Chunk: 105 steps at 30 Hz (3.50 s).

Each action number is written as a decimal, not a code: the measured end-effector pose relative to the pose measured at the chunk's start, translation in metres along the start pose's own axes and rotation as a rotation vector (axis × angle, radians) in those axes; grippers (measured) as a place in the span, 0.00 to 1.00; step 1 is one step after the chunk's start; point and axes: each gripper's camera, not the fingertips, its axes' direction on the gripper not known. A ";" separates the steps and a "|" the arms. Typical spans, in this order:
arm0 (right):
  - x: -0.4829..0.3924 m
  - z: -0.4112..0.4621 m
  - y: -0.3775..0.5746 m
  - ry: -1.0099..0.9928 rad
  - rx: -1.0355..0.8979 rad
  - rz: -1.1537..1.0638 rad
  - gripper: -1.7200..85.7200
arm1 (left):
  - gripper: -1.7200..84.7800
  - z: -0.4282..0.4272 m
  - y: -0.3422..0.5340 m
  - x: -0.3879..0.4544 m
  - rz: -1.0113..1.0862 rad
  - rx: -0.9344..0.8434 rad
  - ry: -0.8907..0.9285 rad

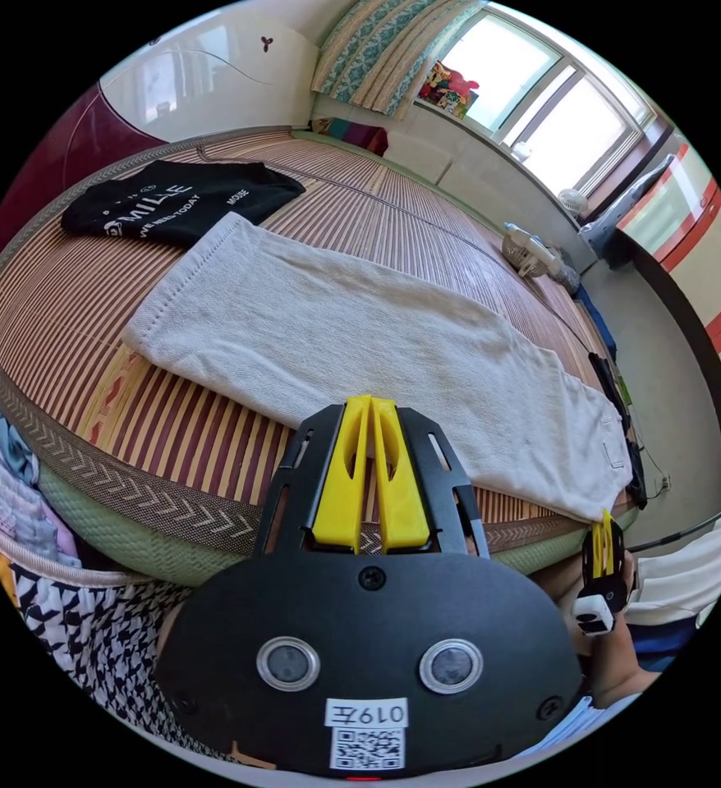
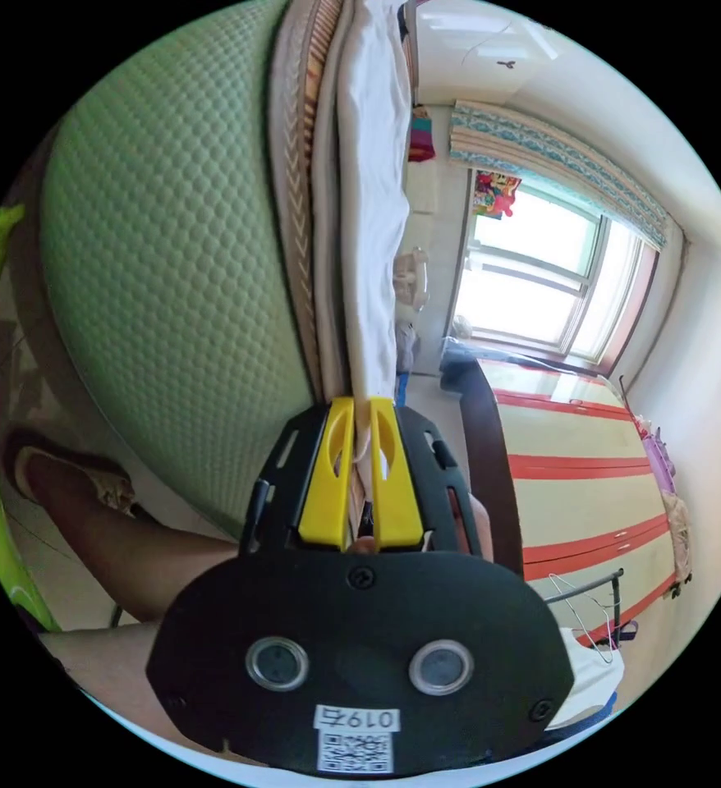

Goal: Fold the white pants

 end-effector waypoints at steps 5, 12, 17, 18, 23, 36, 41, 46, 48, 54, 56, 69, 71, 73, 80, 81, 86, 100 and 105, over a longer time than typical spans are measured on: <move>0.002 0.000 0.010 0.027 0.029 0.005 0.02 | 0.03 0.001 0.007 0.006 -0.006 0.001 0.011; -0.005 0.015 0.031 0.063 -0.009 -0.009 0.03 | 0.03 0.001 0.016 0.020 -0.004 0.000 0.009; -0.010 0.022 0.043 0.025 0.011 -0.074 0.01 | 0.03 0.001 0.025 0.035 0.002 -0.004 0.004; -0.011 0.024 0.044 0.026 0.016 -0.083 0.01 | 0.03 0.001 0.026 0.037 0.003 -0.005 0.004; -0.001 0.033 0.057 -0.004 0.035 -0.043 0.01 | 0.03 -0.004 0.039 0.056 0.020 0.003 0.012; 0.065 0.038 0.048 -0.187 0.395 0.351 0.01 | 0.09 -0.024 0.151 0.238 0.928 0.060 -0.080; 0.067 0.070 0.035 -0.399 0.414 0.379 0.01 | 0.11 -0.019 0.182 0.286 1.094 0.091 -0.248; 0.053 0.071 0.037 -0.387 0.410 0.335 0.01 | 0.11 -0.006 0.193 0.314 1.210 0.066 -0.385; 0.049 0.074 0.038 -0.395 0.401 0.318 0.01 | 0.11 -0.004 0.194 0.322 1.230 0.067 -0.424; 0.043 0.081 0.041 -0.388 0.387 0.308 0.01 | 0.09 0.005 0.202 0.345 1.331 0.016 -0.491; 0.042 0.082 0.041 -0.380 0.385 0.309 0.01 | 0.08 0.006 0.207 0.353 1.361 0.012 -0.515; 0.045 0.080 0.040 -0.391 0.381 0.301 0.01 | 0.03 -0.003 0.205 0.361 1.356 -0.015 -0.529; 0.045 0.079 0.039 -0.396 0.380 0.299 0.01 | 0.03 -0.004 0.204 0.358 1.363 -0.033 -0.525; 0.045 0.077 0.038 -0.392 0.381 0.296 0.01 | 0.03 -0.003 0.203 0.354 1.379 -0.041 -0.536; 0.045 0.066 0.034 -0.368 0.379 0.281 0.01 | 0.03 -0.040 0.169 0.306 1.214 -0.050 -0.445; 0.045 0.066 0.033 -0.368 0.379 0.282 0.01 | 0.03 -0.044 0.164 0.298 1.185 -0.051 -0.443; 0.044 0.056 0.027 -0.345 0.373 0.267 0.01 | 0.05 -0.078 0.108 0.237 0.893 -0.030 -0.370; 0.050 0.035 0.019 -0.349 0.373 0.280 0.01 | 0.09 -0.089 0.040 0.127 0.679 -0.128 -0.405; 0.052 0.028 0.015 -0.347 0.374 0.283 0.01 | 0.09 -0.133 0.008 0.029 0.158 -0.039 -0.217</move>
